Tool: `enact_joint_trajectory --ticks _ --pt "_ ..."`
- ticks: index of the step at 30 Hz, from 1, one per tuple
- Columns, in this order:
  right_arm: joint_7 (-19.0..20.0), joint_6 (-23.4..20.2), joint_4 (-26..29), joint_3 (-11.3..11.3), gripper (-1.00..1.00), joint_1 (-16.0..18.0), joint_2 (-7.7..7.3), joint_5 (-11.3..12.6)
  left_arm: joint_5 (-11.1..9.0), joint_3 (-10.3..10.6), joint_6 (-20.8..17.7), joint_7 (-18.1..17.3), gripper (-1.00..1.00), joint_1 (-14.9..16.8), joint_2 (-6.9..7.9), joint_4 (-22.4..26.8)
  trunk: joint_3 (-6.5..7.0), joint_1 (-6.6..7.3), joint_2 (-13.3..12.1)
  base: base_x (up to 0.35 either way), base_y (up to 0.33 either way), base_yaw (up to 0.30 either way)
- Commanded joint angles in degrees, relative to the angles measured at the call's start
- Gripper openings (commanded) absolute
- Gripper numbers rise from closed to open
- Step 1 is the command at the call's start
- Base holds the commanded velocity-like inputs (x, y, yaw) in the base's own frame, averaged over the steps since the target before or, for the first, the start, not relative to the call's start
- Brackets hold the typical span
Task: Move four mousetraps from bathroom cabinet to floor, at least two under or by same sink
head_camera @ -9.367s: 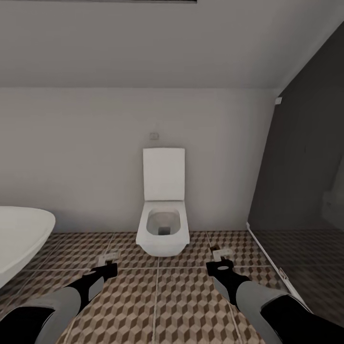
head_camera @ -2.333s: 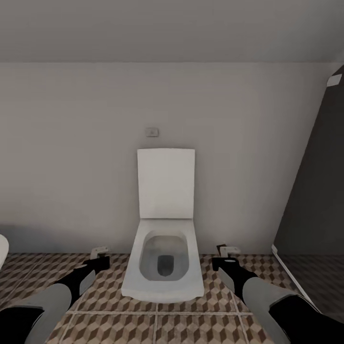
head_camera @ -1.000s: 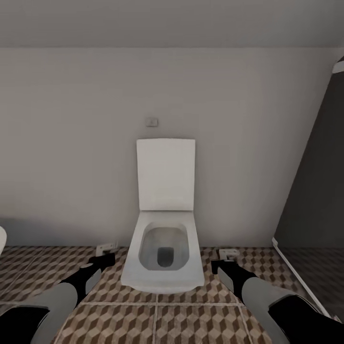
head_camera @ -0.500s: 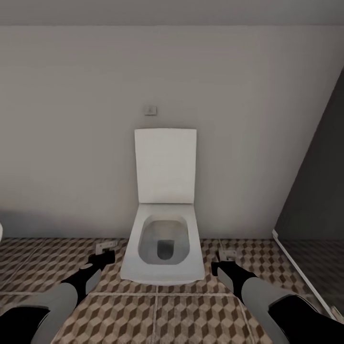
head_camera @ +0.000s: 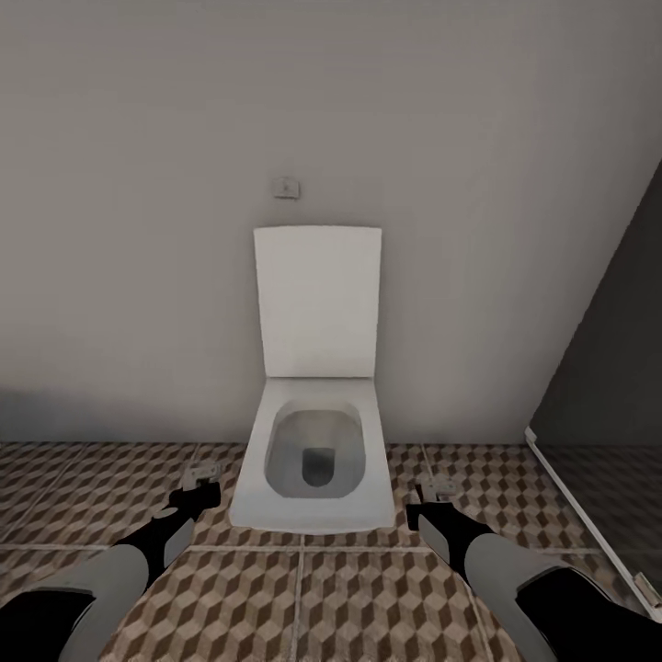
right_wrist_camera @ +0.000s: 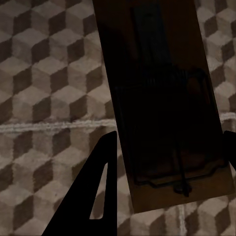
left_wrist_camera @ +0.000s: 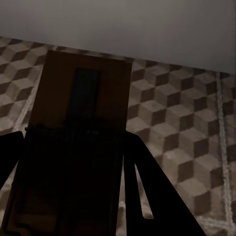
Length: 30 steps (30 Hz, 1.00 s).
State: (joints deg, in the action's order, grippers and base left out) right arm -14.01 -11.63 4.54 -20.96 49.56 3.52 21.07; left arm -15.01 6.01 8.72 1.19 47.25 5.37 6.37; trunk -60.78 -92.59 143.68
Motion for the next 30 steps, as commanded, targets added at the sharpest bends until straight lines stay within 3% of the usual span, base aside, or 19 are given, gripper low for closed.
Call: enact_joint_trajectory --ticks 1,30 --pt "-0.23 -0.27 0.12 -0.50 -1.00 0.01 -0.01 0.49 -0.37 0.50 0.21 0.13 -1.00 0.03 0.04 -0.04 -0.28 -0.01 0.04 0.000 0.000 0.000" --pt "-0.38 0.19 0.21 -0.76 -1.00 0.02 0.04 0.21 -0.37 0.50 0.41 -0.05 -1.00 0.03 0.16 -0.09 -6.70 -0.76 0.43 0.000 0.000 0.000"
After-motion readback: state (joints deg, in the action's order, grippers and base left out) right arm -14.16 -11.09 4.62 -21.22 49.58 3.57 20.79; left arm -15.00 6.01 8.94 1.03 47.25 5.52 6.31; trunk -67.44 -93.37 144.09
